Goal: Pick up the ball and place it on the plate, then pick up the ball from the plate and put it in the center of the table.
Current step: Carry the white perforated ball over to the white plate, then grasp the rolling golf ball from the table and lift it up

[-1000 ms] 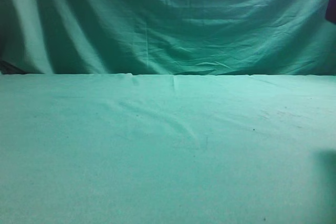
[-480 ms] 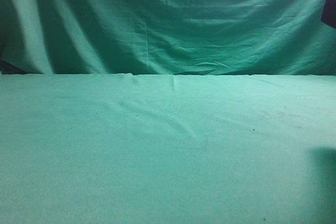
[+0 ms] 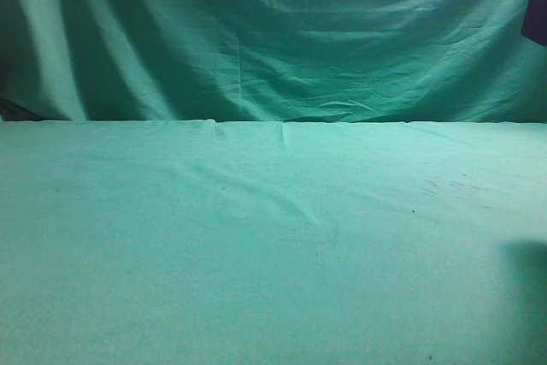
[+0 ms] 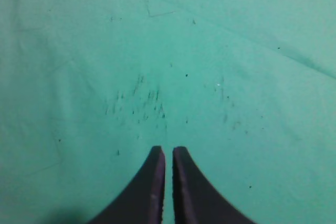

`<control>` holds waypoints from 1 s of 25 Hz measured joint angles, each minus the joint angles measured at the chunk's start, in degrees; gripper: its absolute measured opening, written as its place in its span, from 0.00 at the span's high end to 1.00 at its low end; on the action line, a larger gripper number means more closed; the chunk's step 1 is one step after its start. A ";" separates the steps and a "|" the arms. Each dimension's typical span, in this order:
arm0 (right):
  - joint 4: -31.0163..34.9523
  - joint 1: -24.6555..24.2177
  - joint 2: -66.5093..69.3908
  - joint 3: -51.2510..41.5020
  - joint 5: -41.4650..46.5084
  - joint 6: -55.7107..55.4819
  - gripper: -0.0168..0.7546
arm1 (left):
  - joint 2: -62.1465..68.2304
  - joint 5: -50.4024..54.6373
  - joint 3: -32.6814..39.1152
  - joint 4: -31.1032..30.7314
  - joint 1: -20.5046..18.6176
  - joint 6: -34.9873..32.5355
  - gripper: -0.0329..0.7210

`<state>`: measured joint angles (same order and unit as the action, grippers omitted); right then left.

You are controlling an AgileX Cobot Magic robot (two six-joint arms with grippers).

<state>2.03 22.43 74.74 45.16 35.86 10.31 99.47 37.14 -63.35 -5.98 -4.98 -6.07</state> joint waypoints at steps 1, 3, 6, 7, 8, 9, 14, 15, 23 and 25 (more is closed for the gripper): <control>0.00 0.00 0.00 0.00 0.00 0.00 0.92 | 0.00 -0.03 0.00 -0.26 0.00 0.00 0.54; 0.00 0.00 0.00 0.00 0.00 -0.09 0.92 | 0.00 -0.13 0.00 -0.82 0.00 0.00 0.54; 0.00 0.00 0.00 0.00 0.00 -0.09 0.92 | 0.00 -0.13 0.00 -0.37 0.00 0.00 0.54; 0.00 0.00 0.00 0.00 0.00 -0.09 0.92 | 0.00 -0.13 0.00 0.55 0.00 0.00 0.54; 0.00 0.00 0.00 0.00 0.00 -0.09 0.92 | 0.00 -0.13 0.00 1.39 0.00 0.00 0.45; 0.00 0.00 0.00 0.00 0.00 -0.09 0.92 | 0.00 -0.13 0.00 3.05 0.00 0.00 0.36; 0.00 0.00 0.00 0.00 0.00 -0.09 0.92 | 0.10 5.34 -4.31 10.08 0.11 -1.69 0.10; 0.00 0.00 0.00 0.00 0.00 -0.09 0.92 | 0.10 6.95 -5.67 11.29 0.41 -2.28 0.10; 0.00 0.00 0.00 0.00 0.78 -0.09 0.92 | -0.14 18.51 -18.43 20.20 5.03 -8.23 0.45; 0.00 0.00 0.00 0.00 2.18 0.02 0.92 | -1.45 19.52 -19.07 24.95 5.60 -11.69 0.65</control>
<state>2.03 22.43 74.74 45.16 38.04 10.34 98.02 56.66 -82.42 18.96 0.61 -17.77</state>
